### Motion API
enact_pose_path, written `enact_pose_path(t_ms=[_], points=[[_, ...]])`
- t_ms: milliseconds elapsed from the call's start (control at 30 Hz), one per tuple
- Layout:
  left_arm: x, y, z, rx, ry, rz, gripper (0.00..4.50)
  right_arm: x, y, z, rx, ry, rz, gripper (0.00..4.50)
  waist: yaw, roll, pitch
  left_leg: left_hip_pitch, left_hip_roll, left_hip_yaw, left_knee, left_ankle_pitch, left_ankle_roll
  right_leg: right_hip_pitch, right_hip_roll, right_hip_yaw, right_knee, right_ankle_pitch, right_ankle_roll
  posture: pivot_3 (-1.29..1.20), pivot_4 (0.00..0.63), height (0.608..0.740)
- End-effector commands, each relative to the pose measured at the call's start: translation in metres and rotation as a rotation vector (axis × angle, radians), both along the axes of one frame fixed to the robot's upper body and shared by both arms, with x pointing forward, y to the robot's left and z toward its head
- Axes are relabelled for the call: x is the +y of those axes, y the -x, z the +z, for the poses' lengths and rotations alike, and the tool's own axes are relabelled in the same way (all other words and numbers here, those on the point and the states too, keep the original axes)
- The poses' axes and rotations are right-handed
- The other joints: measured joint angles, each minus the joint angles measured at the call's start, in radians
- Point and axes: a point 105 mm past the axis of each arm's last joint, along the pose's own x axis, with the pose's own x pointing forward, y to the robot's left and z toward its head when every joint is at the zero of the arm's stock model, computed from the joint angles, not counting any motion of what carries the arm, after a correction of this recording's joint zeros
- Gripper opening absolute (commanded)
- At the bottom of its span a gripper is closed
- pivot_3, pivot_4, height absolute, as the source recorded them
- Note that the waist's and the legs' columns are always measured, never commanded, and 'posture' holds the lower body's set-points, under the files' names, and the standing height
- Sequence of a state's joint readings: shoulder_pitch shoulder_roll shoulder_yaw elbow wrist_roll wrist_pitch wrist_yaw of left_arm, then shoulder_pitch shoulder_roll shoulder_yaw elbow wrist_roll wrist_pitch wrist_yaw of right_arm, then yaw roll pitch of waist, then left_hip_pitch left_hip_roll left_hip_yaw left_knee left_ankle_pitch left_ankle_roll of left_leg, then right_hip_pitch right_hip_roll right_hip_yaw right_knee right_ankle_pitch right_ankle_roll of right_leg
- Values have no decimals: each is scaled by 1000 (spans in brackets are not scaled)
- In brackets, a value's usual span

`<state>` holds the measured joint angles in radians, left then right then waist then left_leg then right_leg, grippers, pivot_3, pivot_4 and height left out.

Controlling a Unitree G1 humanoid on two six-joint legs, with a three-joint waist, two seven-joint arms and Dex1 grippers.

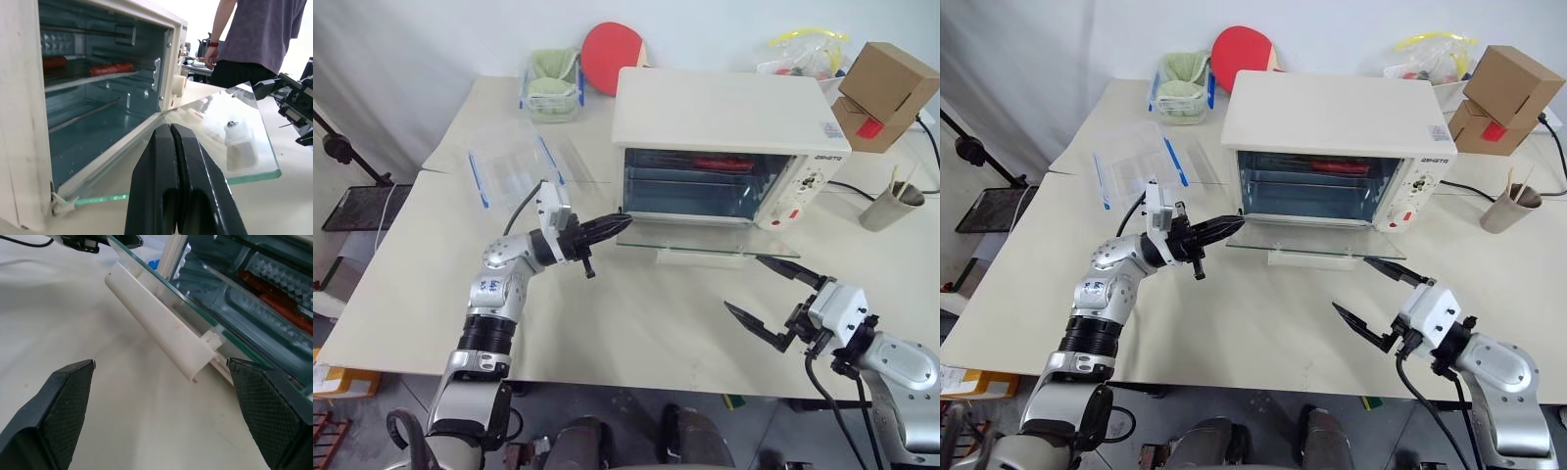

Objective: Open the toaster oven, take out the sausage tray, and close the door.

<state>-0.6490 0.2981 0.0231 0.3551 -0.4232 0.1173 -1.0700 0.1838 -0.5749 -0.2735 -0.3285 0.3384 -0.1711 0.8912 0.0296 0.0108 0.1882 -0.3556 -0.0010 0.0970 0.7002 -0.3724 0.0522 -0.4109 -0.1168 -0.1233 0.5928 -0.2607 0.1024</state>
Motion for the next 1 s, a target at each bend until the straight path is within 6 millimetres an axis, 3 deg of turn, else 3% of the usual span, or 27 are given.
enact_pose_path(t_ms=[33, 367, 533, 600, 800, 833, 867, 1000], points=[[-7, 9, -13, 2, -66, -42, 30, -25, 22, 8, -34, 70, -84, 4500, 7, 0, 0, 0, 0, -1, 0, 0, 0, 0, 0, 0, 0, 0, 0, 0, 150, 740], [-16, 20, -39, 31, -132, -44, 30, -71, 55, -17, 90, 141, -237, 4500, -6, 0, 0, 2, 1, 2, -1, 0, 1, 1, 0, 10, -1, 1, 1, 0, 150, 740], [-16, 23, -46, 44, -152, -23, 30, -89, 50, -1, 63, 107, -330, 4500, -6, 0, 0, 2, 1, 3, -1, 0, 1, 1, -1, 14, -1, 1, 1, 0, 150, 740], [-16, 28, -48, 61, -144, -13, 30, -78, 35, 19, 0, 83, -307, 4500, -9, 0, 0, 3, 1, 2, -1, 0, 0, 1, -5, 14, -1, 1, 1, 0, 150, 740], [-8, 39, -42, 72, -109, 29, 1857, -17, -5, 43, -127, 175, -133, 4500, -11, 1, -1, 3, 0, 3, -1, 0, 0, -1, -11, 12, 2, 0, 0, 0, 150, 740], [-5, 42, -39, 68, -99, 32, 1943, -6, -12, 44, -151, 202, -109, 4500, -12, 1, -1, 3, 0, 2, -1, 0, 0, -1, -11, 12, 2, 0, 0, 0, 150, 740], [-2, 45, -36, 57, -87, 40, 2400, 4, -19, 47, -181, 221, -99, 4500, -12, 1, -1, 2, 0, 2, -1, 0, 0, -2, -11, 11, 2, 0, 0, 0, 150, 740], [13, 54, -23, 24, -28, 115, 3492, 28, -56, 53, -270, 283, -170, 4500, -11, 1, -1, 1, -2, 2, 0, 0, 1, -2, -13, 10, 2, 0, 0, 0, 150, 740]])
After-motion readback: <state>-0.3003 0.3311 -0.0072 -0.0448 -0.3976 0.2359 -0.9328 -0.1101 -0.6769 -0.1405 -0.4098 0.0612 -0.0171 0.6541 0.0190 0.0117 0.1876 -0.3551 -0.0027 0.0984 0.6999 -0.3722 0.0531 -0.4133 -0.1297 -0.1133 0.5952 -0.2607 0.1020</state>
